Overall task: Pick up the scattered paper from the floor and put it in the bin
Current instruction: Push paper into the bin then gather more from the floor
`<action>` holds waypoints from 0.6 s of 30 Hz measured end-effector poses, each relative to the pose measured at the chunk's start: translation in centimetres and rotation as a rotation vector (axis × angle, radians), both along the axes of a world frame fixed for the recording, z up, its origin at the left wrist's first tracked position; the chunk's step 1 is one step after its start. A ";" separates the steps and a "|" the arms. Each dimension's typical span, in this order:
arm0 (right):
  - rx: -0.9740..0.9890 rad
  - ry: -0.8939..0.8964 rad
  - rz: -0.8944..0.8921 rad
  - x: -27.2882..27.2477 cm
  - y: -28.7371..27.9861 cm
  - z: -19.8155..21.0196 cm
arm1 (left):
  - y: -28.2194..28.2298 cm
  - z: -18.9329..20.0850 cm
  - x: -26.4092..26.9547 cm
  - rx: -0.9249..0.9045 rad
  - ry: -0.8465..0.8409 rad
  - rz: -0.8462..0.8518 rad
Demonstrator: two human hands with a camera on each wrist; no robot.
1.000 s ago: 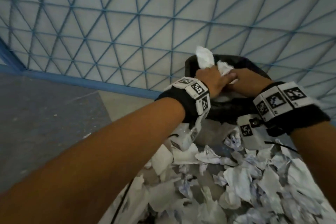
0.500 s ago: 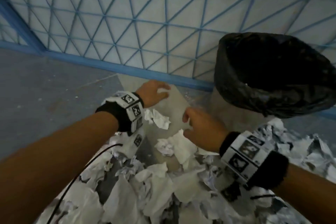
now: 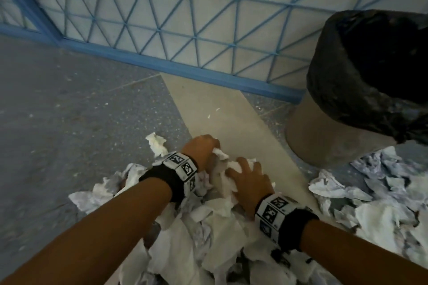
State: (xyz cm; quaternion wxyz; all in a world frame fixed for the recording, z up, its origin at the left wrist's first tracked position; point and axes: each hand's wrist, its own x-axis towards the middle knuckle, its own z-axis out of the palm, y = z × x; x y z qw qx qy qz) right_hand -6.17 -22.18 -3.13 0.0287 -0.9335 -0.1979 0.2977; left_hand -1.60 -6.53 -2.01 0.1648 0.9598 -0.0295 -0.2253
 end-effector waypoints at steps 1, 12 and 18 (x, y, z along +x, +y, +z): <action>0.051 -0.020 0.012 0.5 0.1 0.0 | 0.9 0.7 -0.3 -0.086 -0.053 0.082; 0.448 -0.102 0.043 1.3 4.4 1.9 | 8.9 -0.6 -3.2 0.140 0.138 0.426; 0.176 0.001 0.307 -0.4 6.8 1.0 | 7.2 -2.3 -6.2 0.154 0.147 0.274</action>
